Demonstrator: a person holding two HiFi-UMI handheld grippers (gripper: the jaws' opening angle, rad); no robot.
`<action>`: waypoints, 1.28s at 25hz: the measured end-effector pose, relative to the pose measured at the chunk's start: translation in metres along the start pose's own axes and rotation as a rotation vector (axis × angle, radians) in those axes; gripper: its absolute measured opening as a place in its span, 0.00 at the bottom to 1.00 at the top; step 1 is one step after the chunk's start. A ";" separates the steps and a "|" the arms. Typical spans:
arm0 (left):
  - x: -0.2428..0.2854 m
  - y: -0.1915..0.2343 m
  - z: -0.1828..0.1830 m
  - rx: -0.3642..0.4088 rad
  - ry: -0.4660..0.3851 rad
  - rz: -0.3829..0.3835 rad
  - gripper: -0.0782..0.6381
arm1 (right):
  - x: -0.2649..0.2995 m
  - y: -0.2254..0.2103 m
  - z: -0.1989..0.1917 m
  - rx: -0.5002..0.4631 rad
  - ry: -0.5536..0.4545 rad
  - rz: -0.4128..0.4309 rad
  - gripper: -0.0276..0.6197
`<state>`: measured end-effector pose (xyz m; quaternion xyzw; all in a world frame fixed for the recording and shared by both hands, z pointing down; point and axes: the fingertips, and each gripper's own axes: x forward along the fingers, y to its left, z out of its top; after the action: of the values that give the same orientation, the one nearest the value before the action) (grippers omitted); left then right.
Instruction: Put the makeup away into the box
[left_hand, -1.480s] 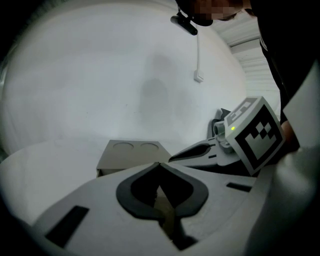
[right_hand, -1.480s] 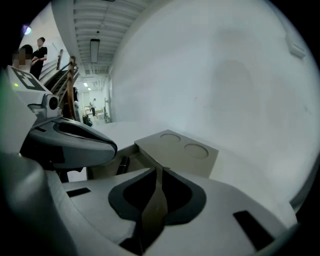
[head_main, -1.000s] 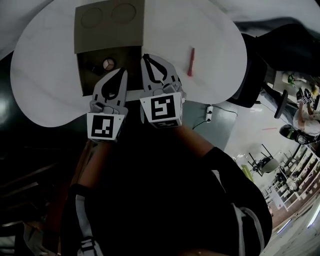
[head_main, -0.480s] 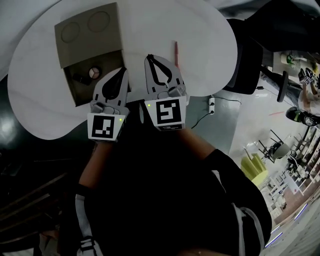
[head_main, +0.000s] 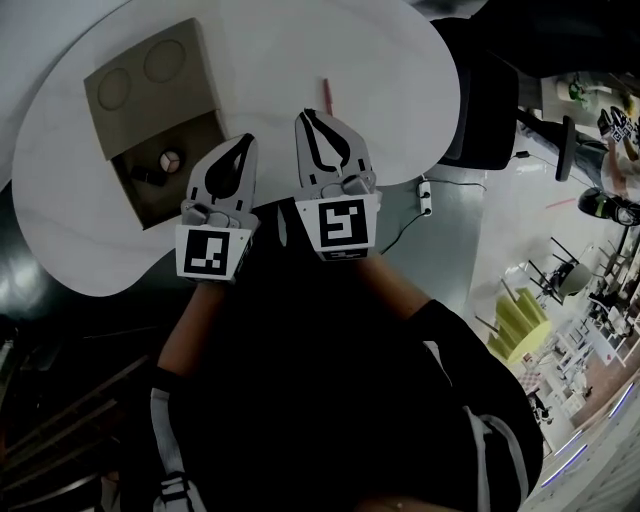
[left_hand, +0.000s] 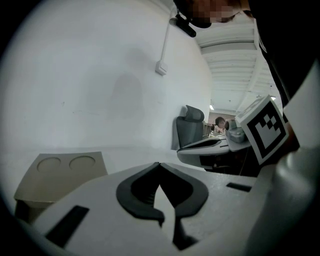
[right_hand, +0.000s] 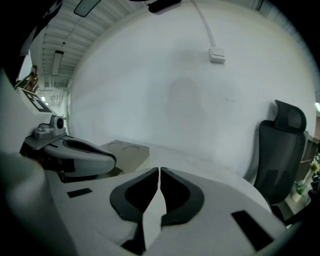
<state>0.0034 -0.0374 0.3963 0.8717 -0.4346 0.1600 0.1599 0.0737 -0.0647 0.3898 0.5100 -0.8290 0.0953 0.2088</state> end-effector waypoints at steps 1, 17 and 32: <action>0.003 -0.002 0.001 0.003 0.002 -0.006 0.11 | 0.000 -0.003 -0.002 0.018 -0.005 -0.002 0.09; 0.035 -0.016 -0.003 -0.007 0.035 -0.035 0.11 | 0.015 -0.032 -0.077 0.074 0.189 0.005 0.28; 0.061 -0.017 -0.020 -0.028 0.109 -0.032 0.11 | 0.035 -0.041 -0.123 0.120 0.325 0.034 0.29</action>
<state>0.0491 -0.0632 0.4374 0.8662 -0.4136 0.1984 0.1982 0.1272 -0.0664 0.5134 0.4855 -0.7855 0.2295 0.3076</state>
